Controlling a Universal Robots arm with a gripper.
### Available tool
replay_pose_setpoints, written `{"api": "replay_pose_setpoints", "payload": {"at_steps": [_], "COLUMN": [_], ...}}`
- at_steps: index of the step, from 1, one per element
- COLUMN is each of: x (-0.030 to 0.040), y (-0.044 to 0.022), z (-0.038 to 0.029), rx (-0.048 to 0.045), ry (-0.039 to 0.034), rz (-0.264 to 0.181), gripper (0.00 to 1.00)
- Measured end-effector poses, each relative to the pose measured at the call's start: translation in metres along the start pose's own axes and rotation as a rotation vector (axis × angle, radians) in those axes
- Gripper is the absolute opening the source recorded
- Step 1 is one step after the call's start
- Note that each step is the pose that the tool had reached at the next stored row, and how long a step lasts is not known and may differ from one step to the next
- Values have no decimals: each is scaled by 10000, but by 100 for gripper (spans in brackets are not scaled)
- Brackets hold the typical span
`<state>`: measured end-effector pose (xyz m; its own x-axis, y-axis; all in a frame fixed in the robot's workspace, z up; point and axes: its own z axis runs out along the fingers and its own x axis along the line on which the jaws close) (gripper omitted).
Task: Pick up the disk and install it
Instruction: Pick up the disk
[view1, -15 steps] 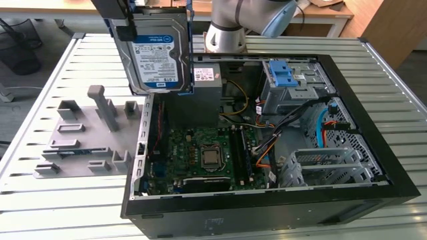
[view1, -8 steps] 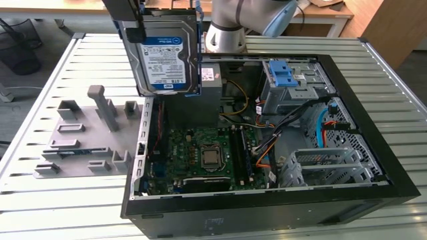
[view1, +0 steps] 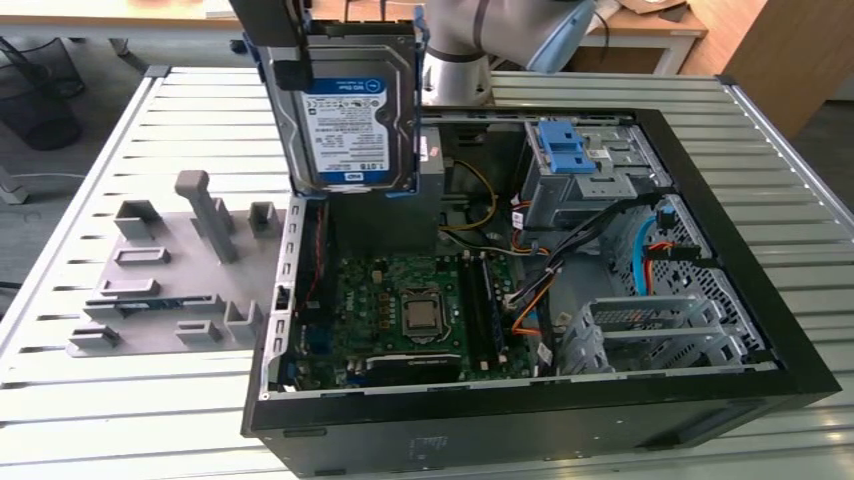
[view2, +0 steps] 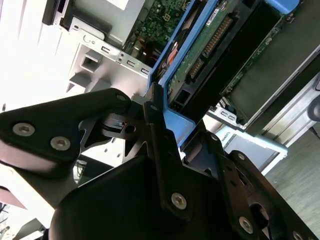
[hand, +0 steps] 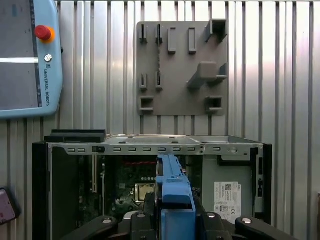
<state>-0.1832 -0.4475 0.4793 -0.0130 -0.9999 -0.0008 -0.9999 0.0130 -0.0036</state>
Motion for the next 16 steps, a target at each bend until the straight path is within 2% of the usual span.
{"api": "replay_pose_setpoints", "payload": {"at_steps": [16], "x": [90], "y": [-306], "z": [8], "rx": [1], "ry": [0], "rz": [0], "gripper": [36]}}
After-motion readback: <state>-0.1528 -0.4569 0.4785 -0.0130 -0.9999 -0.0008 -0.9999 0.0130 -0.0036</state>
